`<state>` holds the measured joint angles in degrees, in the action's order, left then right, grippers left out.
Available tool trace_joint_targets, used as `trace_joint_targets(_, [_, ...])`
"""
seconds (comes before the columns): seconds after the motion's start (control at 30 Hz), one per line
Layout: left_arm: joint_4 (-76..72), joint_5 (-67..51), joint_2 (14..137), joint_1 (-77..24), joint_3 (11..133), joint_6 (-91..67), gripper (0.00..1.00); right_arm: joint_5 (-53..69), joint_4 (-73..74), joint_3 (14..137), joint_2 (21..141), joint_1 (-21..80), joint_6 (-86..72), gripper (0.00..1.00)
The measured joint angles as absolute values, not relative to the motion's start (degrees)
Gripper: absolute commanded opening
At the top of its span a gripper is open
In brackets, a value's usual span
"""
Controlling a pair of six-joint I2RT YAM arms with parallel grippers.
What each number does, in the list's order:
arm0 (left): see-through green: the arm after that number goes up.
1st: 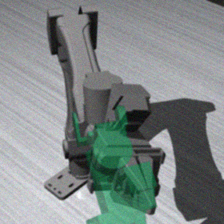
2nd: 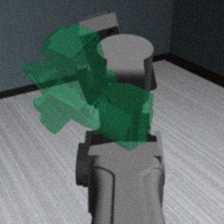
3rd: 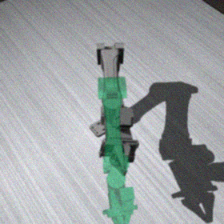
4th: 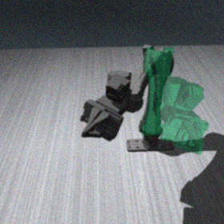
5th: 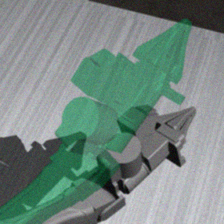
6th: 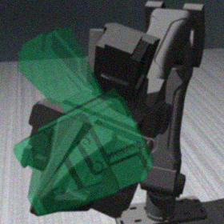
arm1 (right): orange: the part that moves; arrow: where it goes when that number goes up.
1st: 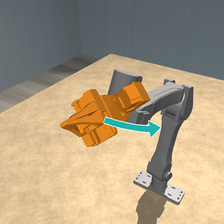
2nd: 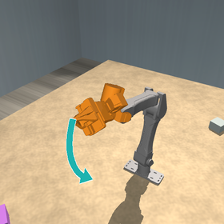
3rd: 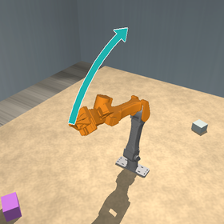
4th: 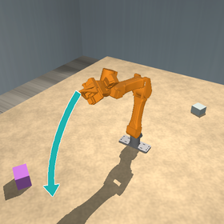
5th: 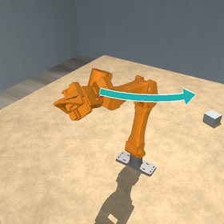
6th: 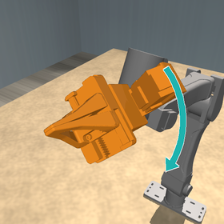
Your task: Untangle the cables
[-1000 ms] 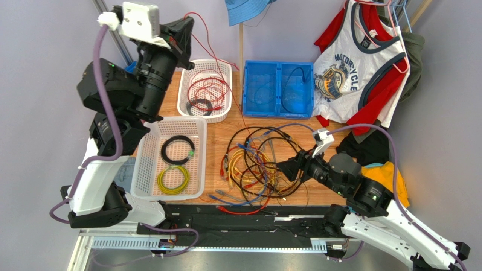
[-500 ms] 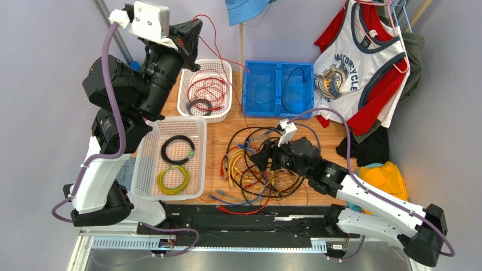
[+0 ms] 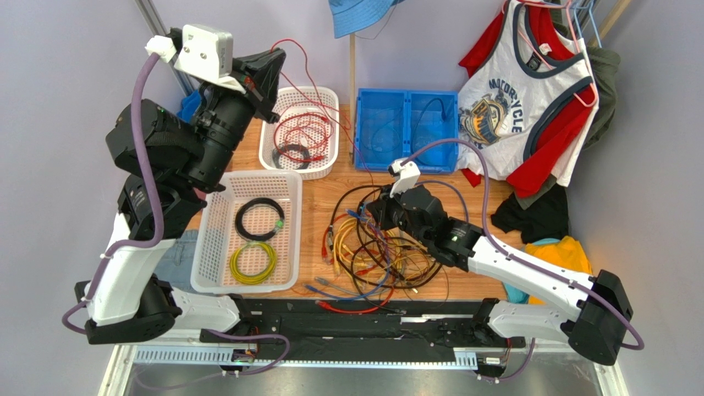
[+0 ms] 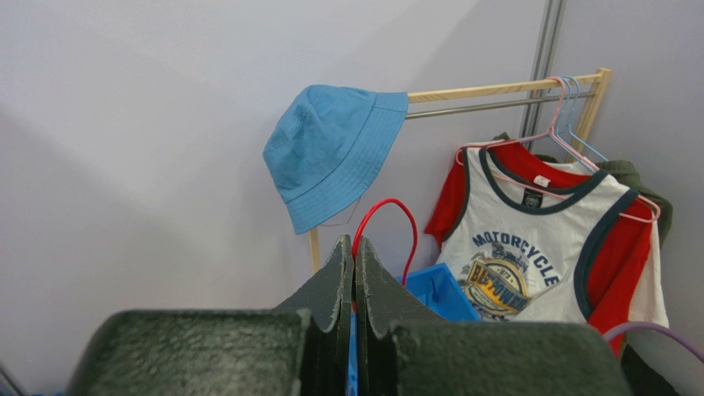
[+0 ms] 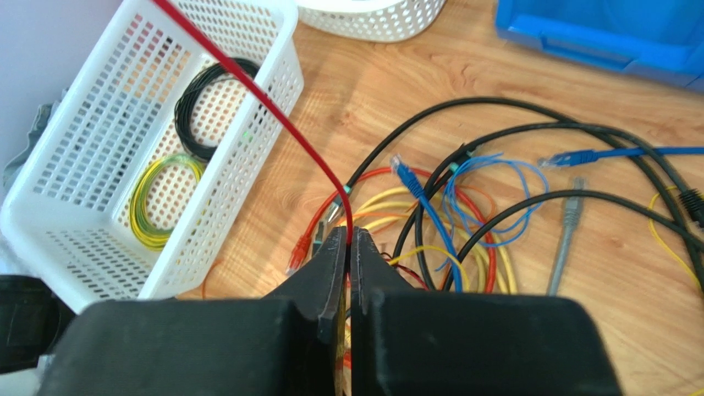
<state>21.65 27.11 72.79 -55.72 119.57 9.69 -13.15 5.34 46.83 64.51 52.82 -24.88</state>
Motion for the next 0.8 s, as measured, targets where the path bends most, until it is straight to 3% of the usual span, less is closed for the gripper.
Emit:
trace_joint_targets(0.2, [19.5, 28.5, 64.6, -55.7, 108.6, 8.6, 0.0, -16.7, 11.9, 58.2, 63.1, 52.8, -21.8, 0.0])
trace_joint_targets(0.47, [15.0, 32.1, 53.4, -55.7, 89.8, 5.2, 0.0, -16.5, 19.4, 92.2, 60.7, 52.8, -16.8, 0.0])
trace_joint_targets(0.63, [13.4, 32.7, 50.8, -55.7, 80.9, 2.5, 0.0, -17.2, 19.9, 92.2, 55.9, 52.8, -15.0, 0.0])
trace_joint_targets(0.8, [12.9, 33.1, 49.1, -55.7, 72.3, -0.7, 0.0, -16.1, 22.9, 84.9, 59.7, 52.8, -15.1, 0.0])
